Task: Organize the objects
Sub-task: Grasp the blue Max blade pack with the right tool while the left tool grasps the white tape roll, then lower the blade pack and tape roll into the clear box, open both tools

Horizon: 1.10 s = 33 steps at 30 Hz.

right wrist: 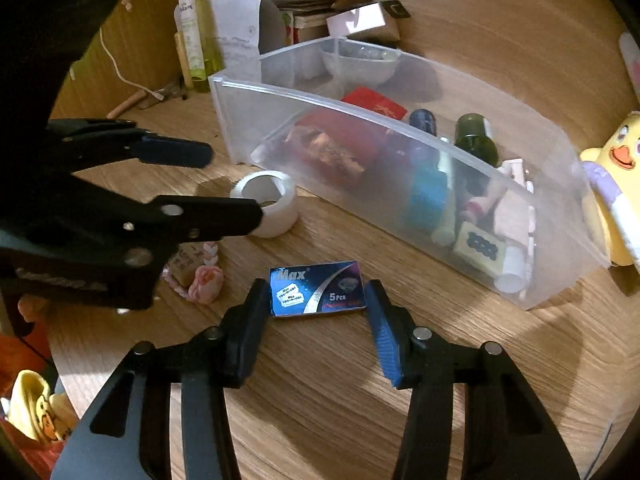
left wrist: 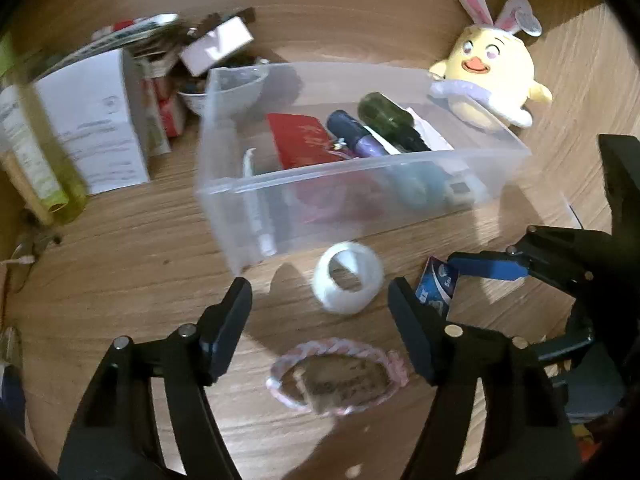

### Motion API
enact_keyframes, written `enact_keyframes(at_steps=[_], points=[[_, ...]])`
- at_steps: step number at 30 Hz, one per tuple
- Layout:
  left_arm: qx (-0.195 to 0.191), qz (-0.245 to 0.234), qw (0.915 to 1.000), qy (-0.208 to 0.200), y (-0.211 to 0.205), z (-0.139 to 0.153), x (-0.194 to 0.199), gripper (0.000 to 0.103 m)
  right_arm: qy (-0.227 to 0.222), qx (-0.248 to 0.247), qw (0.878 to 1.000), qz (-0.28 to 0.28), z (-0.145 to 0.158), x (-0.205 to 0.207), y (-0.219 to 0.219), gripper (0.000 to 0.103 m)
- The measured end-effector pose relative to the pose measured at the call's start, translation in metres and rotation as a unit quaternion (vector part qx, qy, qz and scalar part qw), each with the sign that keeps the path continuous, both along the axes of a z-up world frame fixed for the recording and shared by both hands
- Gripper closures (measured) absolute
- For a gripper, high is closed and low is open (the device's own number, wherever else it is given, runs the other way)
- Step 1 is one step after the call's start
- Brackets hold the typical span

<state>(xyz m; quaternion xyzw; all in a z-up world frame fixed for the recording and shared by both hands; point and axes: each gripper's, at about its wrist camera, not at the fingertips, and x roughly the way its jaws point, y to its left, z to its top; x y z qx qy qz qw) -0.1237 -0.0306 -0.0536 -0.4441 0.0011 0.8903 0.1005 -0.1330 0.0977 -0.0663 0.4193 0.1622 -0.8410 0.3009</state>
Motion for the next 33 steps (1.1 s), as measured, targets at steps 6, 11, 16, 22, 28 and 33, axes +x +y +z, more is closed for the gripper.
enact_keyframes(at_steps=[6, 11, 16, 22, 28, 33], points=[[-0.015, -0.009, 0.9998, -0.008, 0.015, -0.007, -0.014, 0.048, 0.013, -0.013, 1.0, -0.021, 0.011, 0.003, 0.023, 0.058], [-0.009, 0.0, 0.9999, -0.009, 0.015, -0.01, -0.018, 0.064, 0.022, -0.029, 0.998, -0.048, 0.022, 0.003, 0.046, 0.058], [-0.006, 0.003, 1.0, 0.002, 0.014, -0.004, -0.007, 0.064, 0.03, -0.05, 0.996, -0.066, 0.033, -0.002, 0.058, 0.058], [-0.003, 0.008, 0.9996, 0.027, 0.013, 0.011, 0.008, 0.064, 0.041, -0.074, 0.993, -0.08, 0.046, -0.008, 0.064, 0.058], [0.003, 0.01, 0.9977, 0.067, 0.014, 0.038, 0.017, 0.064, 0.061, -0.097, 0.989, -0.093, 0.064, -0.011, 0.067, 0.058], [0.011, 0.013, 0.9945, 0.103, 0.016, 0.063, 0.015, 0.064, 0.081, -0.117, 0.984, -0.106, 0.083, -0.021, 0.07, 0.058]])
